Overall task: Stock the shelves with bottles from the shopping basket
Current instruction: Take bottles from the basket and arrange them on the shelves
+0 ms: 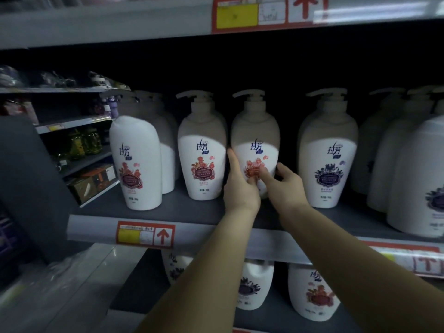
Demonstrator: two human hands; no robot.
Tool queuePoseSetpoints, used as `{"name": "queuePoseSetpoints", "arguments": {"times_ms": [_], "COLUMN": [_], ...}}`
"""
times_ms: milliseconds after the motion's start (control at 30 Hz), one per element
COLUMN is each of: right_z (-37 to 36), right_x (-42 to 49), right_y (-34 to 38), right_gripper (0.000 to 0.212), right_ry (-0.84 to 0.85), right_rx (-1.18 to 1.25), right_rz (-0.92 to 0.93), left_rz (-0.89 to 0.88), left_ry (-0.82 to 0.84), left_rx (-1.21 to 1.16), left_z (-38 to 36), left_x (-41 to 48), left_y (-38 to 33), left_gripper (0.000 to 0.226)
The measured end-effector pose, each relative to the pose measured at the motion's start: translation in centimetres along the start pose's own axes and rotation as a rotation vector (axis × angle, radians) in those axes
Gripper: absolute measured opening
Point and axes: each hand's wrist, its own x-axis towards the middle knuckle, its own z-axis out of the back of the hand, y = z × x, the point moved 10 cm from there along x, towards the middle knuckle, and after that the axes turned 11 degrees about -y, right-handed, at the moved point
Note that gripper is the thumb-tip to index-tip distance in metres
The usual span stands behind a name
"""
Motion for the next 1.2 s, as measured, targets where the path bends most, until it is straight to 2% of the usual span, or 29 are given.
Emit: {"name": "queuePoseSetpoints", "arguments": {"times_ms": [100, 167, 333, 467, 600, 700, 800, 967, 1067, 1133, 1200], "right_z": [0.2, 0.3, -0.5, -0.7, 0.8, 3.3, 6.6, 16.2, 24.7, 30.3, 34.9], "right_x": [0.0, 0.0, 0.0, -0.6, -1.5, -1.6, -2.1, -2.1, -1.3, -0.6, 0.1], "right_y": [0.0, 0.0, 0.0, 0.1, 1.2, 2.2, 3.8, 4.1, 3.3, 2.7, 1.8], "right_gripper": [0.026, 0.021, 0.040, 0.037, 0.063, 0.062, 0.055, 0.014, 0.013, 0.006, 0.004], "right_ry": [0.001, 0.012, 0.058, 0.143, 0.205, 0.183, 0.176, 0.056, -0.150, -0.303, -0.426], "right_rx": [0.024, 0.052, 0.120, 0.143, 0.179, 0.167, 0.180, 0.228, 0.166, 0.058, -0.029], "right_rz": [-0.014, -0.033, -0.063, -0.122, -0.158, -0.136, -0.100, -0.076, -0.012, 0.060, 0.068], "left_rz": [0.016, 0.024, 0.042, 0.011, -0.053, -0.123, -0.161, -0.343, -0.474, -0.466, -0.371], "left_ry": [0.018, 0.019, -0.007, -0.044, -0.166, -0.255, -0.230, -0.130, -0.042, 0.029, 0.106], "left_rx": [-0.020, -0.018, -0.002, 0.045, 0.012, -0.093, -0.169, -0.235, -0.236, -0.288, -0.379], "left_z": [-0.1, -0.2, 0.0, 0.6, 2.2, 2.7, 1.1, -3.2, -7.1, -10.1, -13.5], "left_x": [0.0, -0.1, 0.0, -0.3, -1.8, -4.2, -6.9, -12.6, -16.6, -19.1, -20.7], "left_y": [0.2, 0.3, 0.5, 0.1, -1.5, -3.7, -5.9, -10.8, -14.0, -15.8, -17.2], "left_gripper": [0.077, 0.076, 0.071, 0.068, 0.061, 0.060, 0.056, 0.041, 0.037, 0.035, 0.035]}}
